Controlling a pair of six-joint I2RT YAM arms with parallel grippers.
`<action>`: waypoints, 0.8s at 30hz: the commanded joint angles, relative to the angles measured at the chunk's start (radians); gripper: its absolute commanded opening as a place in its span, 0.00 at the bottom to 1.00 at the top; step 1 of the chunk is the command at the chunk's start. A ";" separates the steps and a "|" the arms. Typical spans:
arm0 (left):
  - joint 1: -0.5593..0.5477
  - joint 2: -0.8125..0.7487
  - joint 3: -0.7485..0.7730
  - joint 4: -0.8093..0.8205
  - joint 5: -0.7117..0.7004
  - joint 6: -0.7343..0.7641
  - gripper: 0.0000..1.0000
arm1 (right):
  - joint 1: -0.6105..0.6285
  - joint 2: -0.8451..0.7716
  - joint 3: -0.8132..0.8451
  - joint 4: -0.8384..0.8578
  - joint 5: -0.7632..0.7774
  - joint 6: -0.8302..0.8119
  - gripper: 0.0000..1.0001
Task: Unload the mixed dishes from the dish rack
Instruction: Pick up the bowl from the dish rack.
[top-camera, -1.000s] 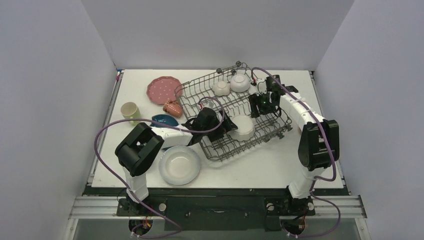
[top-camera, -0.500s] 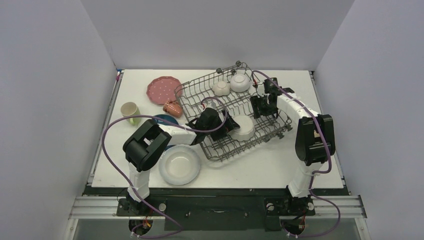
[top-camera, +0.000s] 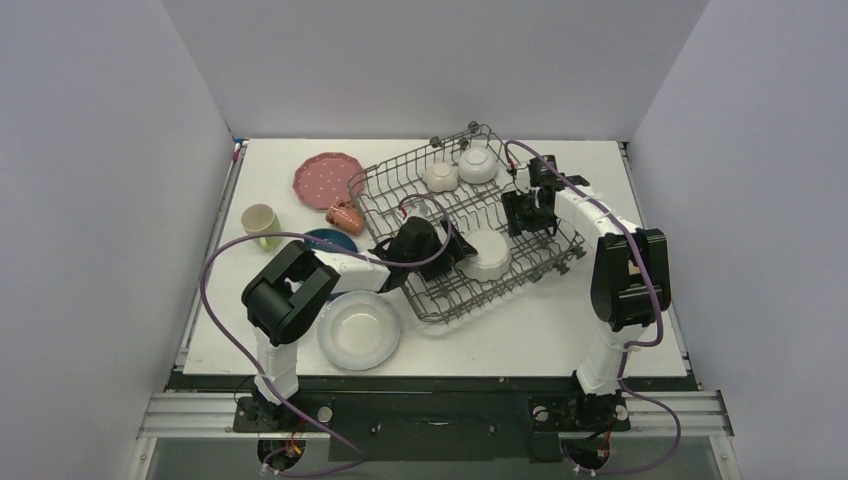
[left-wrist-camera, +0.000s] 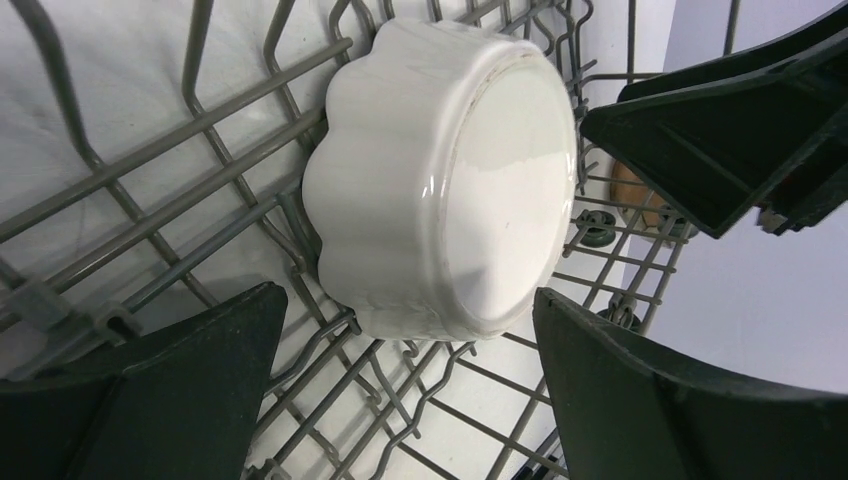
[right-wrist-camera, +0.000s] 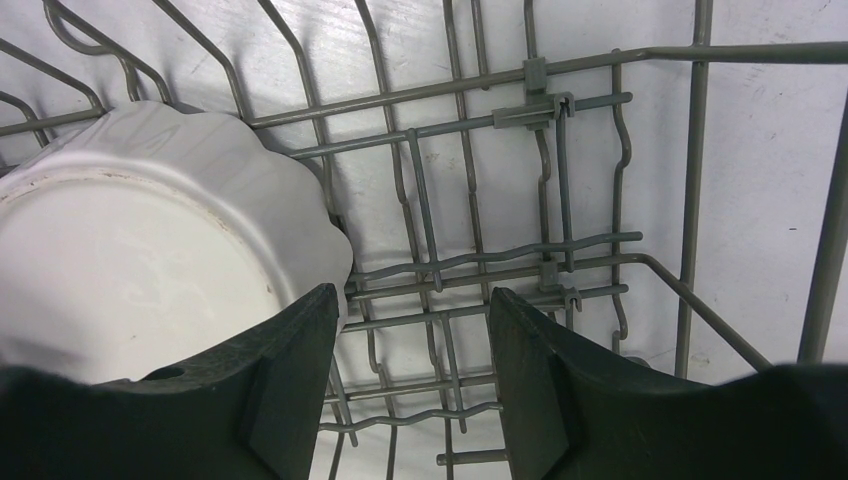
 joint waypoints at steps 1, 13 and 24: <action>0.008 -0.118 0.009 -0.056 -0.086 0.057 0.93 | -0.005 0.026 0.000 0.016 0.024 0.008 0.53; 0.005 -0.089 0.037 -0.029 -0.018 0.032 0.91 | -0.004 0.032 0.002 0.013 0.026 0.008 0.53; 0.005 0.015 0.083 -0.013 0.065 -0.007 0.88 | -0.003 0.038 0.006 0.010 0.025 0.008 0.53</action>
